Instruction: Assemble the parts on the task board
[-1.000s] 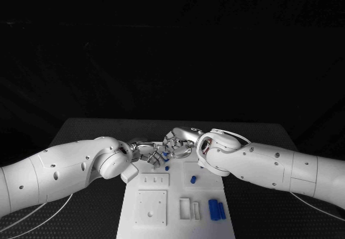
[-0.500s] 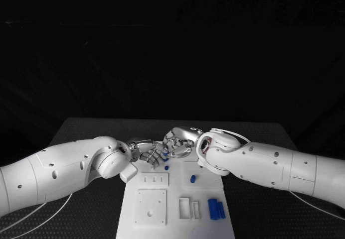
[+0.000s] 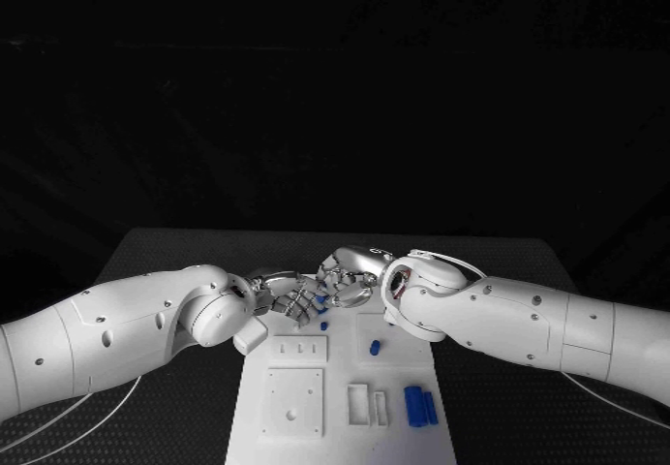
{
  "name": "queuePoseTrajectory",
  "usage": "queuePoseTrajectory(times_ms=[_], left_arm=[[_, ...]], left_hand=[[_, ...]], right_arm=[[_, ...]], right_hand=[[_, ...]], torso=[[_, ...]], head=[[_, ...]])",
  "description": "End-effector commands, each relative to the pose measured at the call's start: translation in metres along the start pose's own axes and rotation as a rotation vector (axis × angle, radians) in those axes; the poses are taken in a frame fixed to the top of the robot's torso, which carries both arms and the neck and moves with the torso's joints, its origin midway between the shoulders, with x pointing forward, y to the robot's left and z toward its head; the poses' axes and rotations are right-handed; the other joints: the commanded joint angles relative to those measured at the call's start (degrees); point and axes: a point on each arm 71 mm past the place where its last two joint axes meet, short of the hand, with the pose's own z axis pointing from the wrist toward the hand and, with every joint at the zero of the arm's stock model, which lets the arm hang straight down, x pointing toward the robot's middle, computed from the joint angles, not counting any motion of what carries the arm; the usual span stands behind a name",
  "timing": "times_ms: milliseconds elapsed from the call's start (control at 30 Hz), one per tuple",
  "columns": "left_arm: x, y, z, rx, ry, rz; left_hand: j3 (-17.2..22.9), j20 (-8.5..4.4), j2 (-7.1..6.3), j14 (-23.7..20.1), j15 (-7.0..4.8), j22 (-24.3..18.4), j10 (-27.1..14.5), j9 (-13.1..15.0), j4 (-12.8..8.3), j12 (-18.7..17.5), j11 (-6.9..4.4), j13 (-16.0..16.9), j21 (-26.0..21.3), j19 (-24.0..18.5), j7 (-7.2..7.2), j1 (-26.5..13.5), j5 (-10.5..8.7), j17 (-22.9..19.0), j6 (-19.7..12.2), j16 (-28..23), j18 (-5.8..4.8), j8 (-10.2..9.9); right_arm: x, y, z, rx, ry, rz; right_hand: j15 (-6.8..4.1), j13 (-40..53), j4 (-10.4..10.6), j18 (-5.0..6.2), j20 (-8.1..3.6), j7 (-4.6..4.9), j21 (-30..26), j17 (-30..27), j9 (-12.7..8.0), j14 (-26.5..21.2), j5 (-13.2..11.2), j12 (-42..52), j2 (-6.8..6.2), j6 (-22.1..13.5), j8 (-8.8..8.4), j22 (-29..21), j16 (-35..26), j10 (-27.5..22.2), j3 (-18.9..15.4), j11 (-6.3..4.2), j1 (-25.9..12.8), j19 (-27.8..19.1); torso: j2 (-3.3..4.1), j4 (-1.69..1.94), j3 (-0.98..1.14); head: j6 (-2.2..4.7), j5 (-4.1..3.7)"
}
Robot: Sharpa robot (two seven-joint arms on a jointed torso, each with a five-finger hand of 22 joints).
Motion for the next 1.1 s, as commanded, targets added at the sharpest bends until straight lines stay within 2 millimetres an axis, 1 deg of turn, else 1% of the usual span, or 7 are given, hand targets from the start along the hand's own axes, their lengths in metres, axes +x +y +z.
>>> queuePoseTrajectory(times_ms=[33,167,433,600,700,933,1100], left_arm=[[0.0030,-0.0032,0.0004,0.013,0.017,-0.004],[0.0023,-0.0030,0.0004,0.010,0.010,-0.002],[0.0003,-0.0023,0.0004,0.006,0.002,0.004],[0.0018,-0.0027,0.0008,0.006,0.009,0.006],[0.0027,-0.0030,0.0013,0.005,0.013,0.009],[0.0033,-0.0029,0.0018,0.002,0.016,0.012],[0.0048,-0.0030,0.0020,0.002,0.021,0.015]], left_hand=[[0.03,-0.09,-0.97,-0.14,-0.25,1.15,-0.39,-0.05,0.70,0.41,-0.07,-0.20,0.31,-0.49,0.10,0.02,-1.61,-0.24,0.52,0.35,-0.87,-0.38],[0.16,-0.14,-1.00,-0.11,-0.28,1.15,-0.36,-0.03,0.85,0.50,-0.09,-0.27,0.35,-0.47,0.07,0.24,-2.03,-0.32,0.60,0.46,-0.87,-0.45],[0.53,-0.19,-0.34,-0.15,-0.30,1.15,-0.41,0.01,1.01,0.66,-0.09,-0.44,0.44,-0.45,0.08,1.19,-2.81,-0.51,0.68,0.65,-0.87,-0.66],[0.83,-0.20,0.69,-0.15,-0.33,1.16,-0.39,0.09,0.85,0.83,-0.12,-0.58,0.50,-0.51,0.03,2.29,-2.90,-0.67,0.86,0.85,-0.87,-0.76],[0.90,-0.18,0.96,-0.13,-0.34,1.16,-0.37,0.14,0.59,0.93,-0.16,-0.65,0.55,-0.52,0.01,2.97,-2.86,-0.74,0.96,0.97,-0.87,-0.80],[0.92,-0.24,1.34,0.11,-0.46,1.17,-0.12,0.26,0.46,1.20,-0.28,-0.72,0.75,-0.28,-0.11,4.00,-3.58,-0.83,1.35,1.27,-0.87,-0.76],[0.81,-0.33,1.12,0.23,-0.55,1.14,-0.03,0.32,0.29,1.33,-0.35,-0.83,0.86,-0.13,-0.18,4.69,-4.12,-0.94,1.53,1.46,-0.87,-0.82]], right_arm=[[0.0026,0.0023,0.0001,-0.011,0.016,-0.002],[0.0027,0.0025,-0.0001,-0.013,0.018,-0.001],[0.0036,0.0033,-0.0008,-0.015,0.023,0.007],[0.0036,0.0034,-0.0007,-0.015,0.022,0.007],[0.0037,0.0039,-0.0007,-0.016,0.022,0.008],[0.0040,0.0043,-0.0006,-0.015,0.022,0.009],[0.0041,0.0040,-0.0007,-0.014,0.024,0.008]], right_hand=[[-0.15,-0.07,-0.10,0.78,-0.46,2.34,0.35,0.09,0.51,-0.27,0.00,0.27,0.38,5.89,0.29,0.55,0.01,0.34,0.40,-0.20,-0.15,0.13],[-0.15,-0.07,-0.11,0.78,-0.46,2.34,0.35,0.09,0.51,-0.26,0.00,0.26,0.38,5.89,0.28,0.54,0.00,0.34,0.41,-0.20,-0.16,0.14],[-0.15,-0.08,-0.14,0.78,-0.46,2.34,0.35,0.09,0.53,-0.26,0.00,0.25,0.41,5.90,0.26,0.54,0.00,0.35,0.44,-0.20,-0.19,0.15],[-0.15,-0.08,-0.17,0.78,-0.46,2.34,0.34,0.08,0.53,-0.26,0.01,0.25,0.41,5.90,0.25,0.54,-0.01,0.35,0.45,-0.20,-0.21,0.15],[-0.15,-0.08,-0.18,0.78,-0.46,2.34,0.34,0.08,0.54,-0.26,0.01,0.25,0.42,5.90,0.25,0.54,-0.01,0.35,0.46,-0.20,-0.23,0.16],[-0.15,-0.08,-0.18,0.78,-0.46,2.34,0.34,0.08,0.54,-0.25,0.02,0.24,0.45,5.91,0.24,0.54,-0.02,0.35,0.48,-0.20,-0.24,0.16],[-0.15,-0.08,-0.20,0.78,-0.46,2.34,0.34,0.08,0.55,-0.25,0.02,0.24,0.46,5.91,0.23,0.54,-0.02,0.36,0.49,-0.20,-0.25,0.17]], torso=[[0.01,0.03,0.00],[-0.02,0.00,0.01],[-0.01,0.00,0.03],[-0.01,-0.02,0.02],[0.00,0.01,0.00],[0.00,-0.03,0.02],[0.00,0.01,0.03]], head=[[-0.04,0.02],[-0.09,0.02],[-0.11,0.06],[-0.09,0.06],[-0.15,0.06],[-0.19,0.04],[-0.18,-0.03]])
